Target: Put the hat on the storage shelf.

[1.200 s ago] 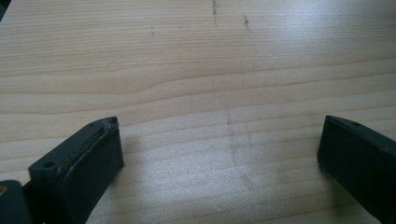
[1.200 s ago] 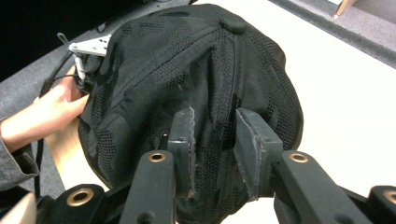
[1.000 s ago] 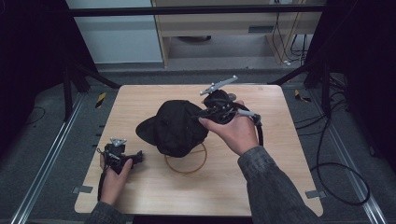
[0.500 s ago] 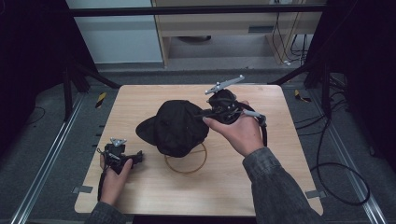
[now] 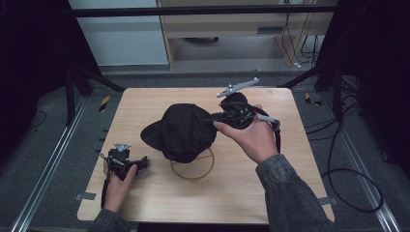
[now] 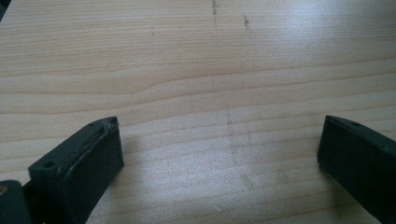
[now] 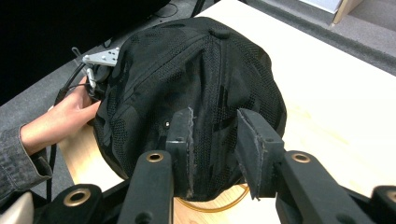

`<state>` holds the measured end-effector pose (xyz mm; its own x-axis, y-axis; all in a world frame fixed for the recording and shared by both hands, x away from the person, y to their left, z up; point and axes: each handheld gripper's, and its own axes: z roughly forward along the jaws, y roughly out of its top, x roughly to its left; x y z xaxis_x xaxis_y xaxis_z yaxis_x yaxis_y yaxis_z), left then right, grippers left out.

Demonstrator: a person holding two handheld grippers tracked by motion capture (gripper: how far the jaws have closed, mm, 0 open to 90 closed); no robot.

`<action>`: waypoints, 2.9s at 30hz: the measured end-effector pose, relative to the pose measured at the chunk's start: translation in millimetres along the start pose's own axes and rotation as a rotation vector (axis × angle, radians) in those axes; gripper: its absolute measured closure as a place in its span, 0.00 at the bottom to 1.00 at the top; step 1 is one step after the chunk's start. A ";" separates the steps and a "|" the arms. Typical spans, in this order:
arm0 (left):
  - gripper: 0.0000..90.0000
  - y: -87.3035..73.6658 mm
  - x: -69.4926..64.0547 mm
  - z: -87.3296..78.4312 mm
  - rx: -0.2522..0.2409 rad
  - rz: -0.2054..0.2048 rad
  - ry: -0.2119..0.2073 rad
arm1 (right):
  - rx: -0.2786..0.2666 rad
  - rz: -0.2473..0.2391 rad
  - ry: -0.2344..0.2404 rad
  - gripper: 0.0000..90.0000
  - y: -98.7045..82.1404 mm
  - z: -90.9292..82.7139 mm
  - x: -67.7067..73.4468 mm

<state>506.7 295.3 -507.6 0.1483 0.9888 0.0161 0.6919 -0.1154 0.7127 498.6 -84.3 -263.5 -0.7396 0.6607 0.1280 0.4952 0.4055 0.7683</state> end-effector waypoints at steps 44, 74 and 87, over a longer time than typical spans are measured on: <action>0.00 -0.1 0.0 0.1 -0.001 0.001 0.000 | -0.028 0.077 -0.061 0.55 -27.8 -34.0 -20.2; 0.00 -0.1 0.0 0.1 -0.002 0.000 0.000 | -0.048 0.113 -0.165 0.25 -63.8 -47.6 -43.3; 0.00 0.0 0.3 -0.1 0.001 0.004 0.000 | -0.026 0.166 -0.261 0.11 -148.5 -7.5 -69.9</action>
<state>506.7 295.6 -507.5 0.1511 0.9883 0.0188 0.6923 -0.1193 0.7117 473.3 -195.5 -381.8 -0.5056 0.8580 0.0904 0.5854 0.2642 0.7665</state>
